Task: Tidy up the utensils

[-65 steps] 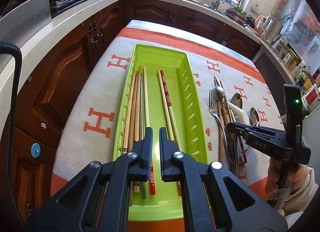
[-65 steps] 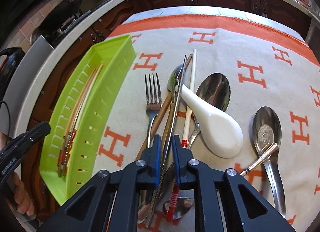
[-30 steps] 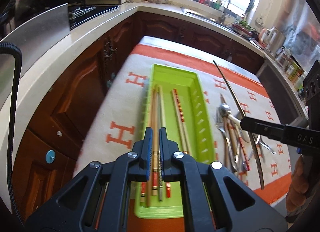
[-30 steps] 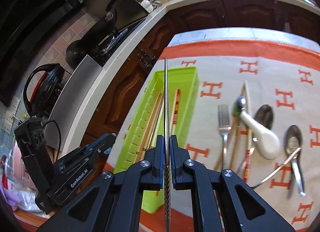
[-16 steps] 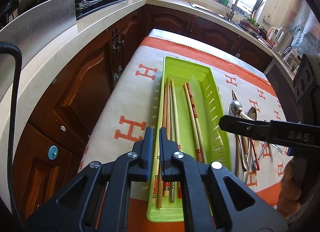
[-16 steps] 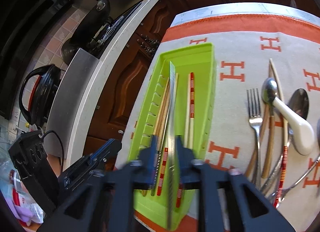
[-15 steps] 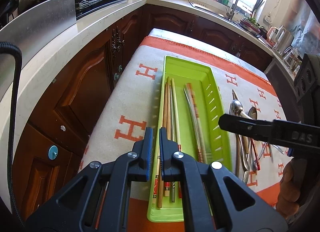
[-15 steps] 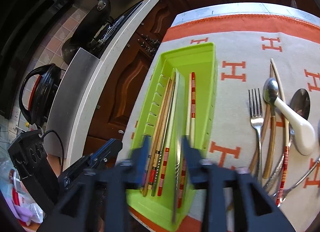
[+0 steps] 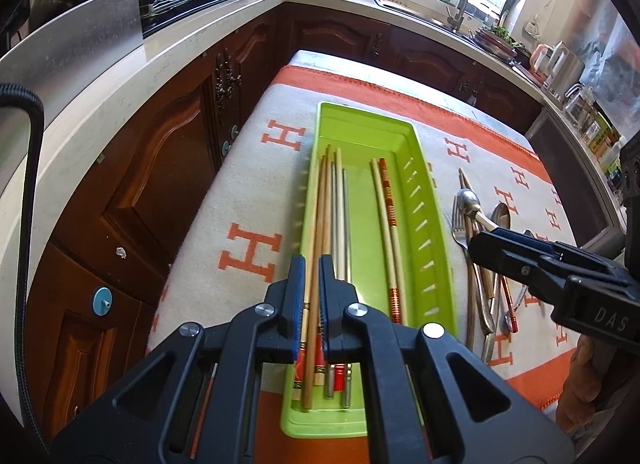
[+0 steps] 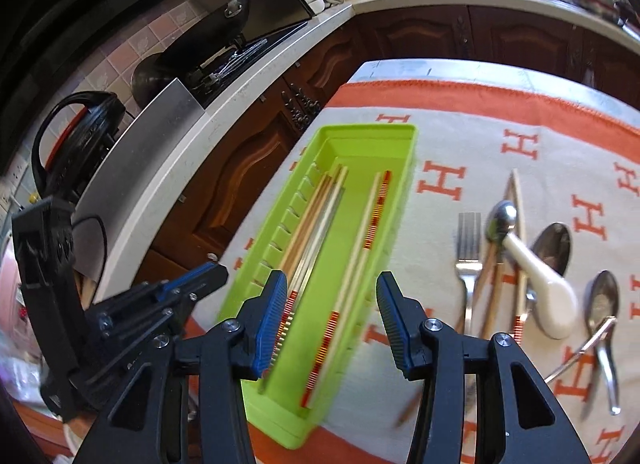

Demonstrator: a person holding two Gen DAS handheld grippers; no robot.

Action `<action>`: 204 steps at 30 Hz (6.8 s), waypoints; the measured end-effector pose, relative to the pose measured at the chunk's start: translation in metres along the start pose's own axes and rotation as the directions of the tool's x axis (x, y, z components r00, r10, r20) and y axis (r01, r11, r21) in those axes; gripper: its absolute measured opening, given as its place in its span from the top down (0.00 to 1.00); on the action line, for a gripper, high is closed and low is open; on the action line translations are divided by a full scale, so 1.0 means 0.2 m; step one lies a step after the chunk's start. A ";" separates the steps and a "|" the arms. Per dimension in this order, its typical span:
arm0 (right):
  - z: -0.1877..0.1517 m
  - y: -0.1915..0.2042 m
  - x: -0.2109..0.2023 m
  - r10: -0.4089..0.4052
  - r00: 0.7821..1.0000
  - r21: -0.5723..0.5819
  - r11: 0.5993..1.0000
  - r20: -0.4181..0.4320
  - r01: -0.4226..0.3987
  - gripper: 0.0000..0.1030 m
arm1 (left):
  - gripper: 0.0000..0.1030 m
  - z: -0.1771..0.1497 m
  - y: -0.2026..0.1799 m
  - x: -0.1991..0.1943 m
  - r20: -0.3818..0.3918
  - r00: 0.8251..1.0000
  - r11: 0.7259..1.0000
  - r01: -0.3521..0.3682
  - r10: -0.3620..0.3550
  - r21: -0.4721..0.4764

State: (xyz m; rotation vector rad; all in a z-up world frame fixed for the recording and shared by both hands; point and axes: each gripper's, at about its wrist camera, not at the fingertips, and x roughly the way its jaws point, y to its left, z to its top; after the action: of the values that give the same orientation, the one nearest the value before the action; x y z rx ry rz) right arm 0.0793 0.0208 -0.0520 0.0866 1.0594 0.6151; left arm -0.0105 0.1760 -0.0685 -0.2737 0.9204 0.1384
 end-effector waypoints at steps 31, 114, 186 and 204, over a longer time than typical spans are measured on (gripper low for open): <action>-0.46 -0.91 -0.46 -0.168 0.982 0.182 0.972 0.090 0.150 0.54 | 0.66 -0.13 -0.84 0.13 -0.087 0.985 0.964 0.163 -0.148 0.209; -0.19 -1.21 -0.23 -0.133 0.991 0.177 0.976 0.029 0.126 0.70 | 0.99 0.05 -1.03 -0.01 -0.131 0.947 0.897 0.320 -0.293 0.306; -0.14 0.00 -0.14 -0.039 0.999 -0.078 0.996 0.004 0.039 0.88 | 0.59 -0.01 -0.20 -0.05 0.061 0.997 0.994 0.045 -0.051 0.101; -0.18 -0.80 -0.41 -0.108 0.991 0.142 0.985 0.083 0.096 0.88 | 0.59 0.04 -0.79 0.14 -0.064 0.987 0.958 0.159 -0.148 0.240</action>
State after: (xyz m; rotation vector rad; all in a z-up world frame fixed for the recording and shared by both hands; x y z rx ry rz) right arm 0.0900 -0.1616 -0.0622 0.1781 1.0112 0.4412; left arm 0.0502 0.0278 -0.0588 -0.1190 0.9475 -0.1254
